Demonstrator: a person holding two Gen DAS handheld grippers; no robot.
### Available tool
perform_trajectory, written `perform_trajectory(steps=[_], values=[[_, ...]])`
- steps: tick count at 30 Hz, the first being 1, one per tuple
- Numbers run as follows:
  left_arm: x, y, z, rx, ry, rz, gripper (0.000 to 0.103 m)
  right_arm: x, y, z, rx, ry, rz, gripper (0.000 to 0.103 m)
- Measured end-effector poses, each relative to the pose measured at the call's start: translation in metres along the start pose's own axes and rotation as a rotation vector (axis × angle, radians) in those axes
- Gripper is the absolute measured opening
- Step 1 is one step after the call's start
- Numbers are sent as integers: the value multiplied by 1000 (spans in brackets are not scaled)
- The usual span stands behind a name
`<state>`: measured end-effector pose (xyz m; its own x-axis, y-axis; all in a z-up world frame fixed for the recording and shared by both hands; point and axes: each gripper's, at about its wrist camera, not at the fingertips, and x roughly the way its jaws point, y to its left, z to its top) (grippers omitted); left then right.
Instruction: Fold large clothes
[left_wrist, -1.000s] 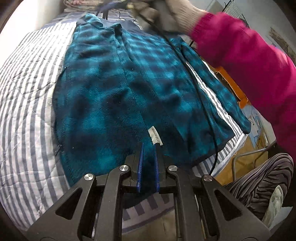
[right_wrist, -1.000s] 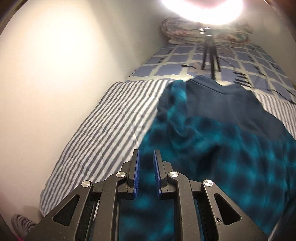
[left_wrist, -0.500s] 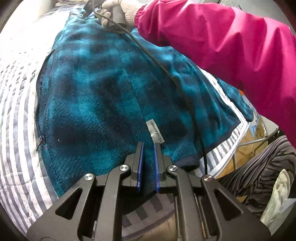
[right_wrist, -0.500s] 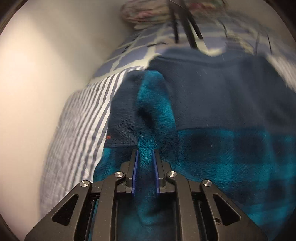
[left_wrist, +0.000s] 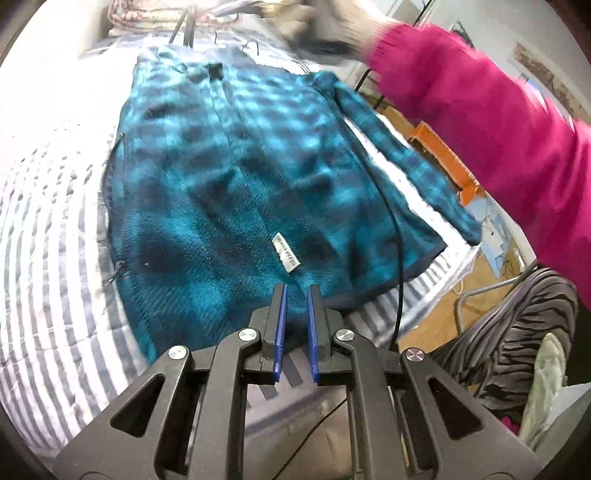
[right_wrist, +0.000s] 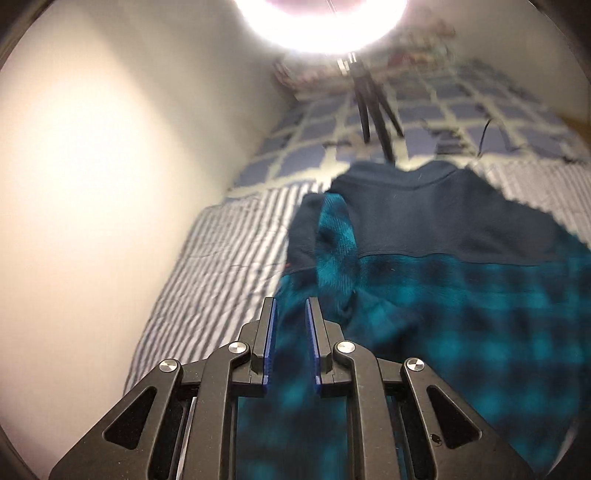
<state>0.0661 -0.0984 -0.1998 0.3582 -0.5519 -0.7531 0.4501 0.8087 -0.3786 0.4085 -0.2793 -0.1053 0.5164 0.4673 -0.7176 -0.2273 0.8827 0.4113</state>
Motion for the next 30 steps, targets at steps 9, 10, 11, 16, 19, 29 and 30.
perform_trajectory(steps=[9,10,11,16,19,29,30], values=[[3,-6,10,-41,-18,-10,7,-168,24,-67,-108,-78,-85,14],[10,-10,13,-31,-12,-10,7,-181,25,-78,-119,-81,-106,14],[16,-14,15,-22,-5,-8,7,-193,24,-91,-127,-82,-124,14],[57,-26,8,25,78,27,7,-232,2,-142,-117,-75,-219,15],[69,-25,3,20,75,40,7,-251,-26,-164,-62,-72,-267,16],[21,-37,20,0,10,38,7,-307,-150,-220,152,-63,-434,39],[17,-38,22,4,3,42,7,-311,-162,-224,173,-61,-441,39]])
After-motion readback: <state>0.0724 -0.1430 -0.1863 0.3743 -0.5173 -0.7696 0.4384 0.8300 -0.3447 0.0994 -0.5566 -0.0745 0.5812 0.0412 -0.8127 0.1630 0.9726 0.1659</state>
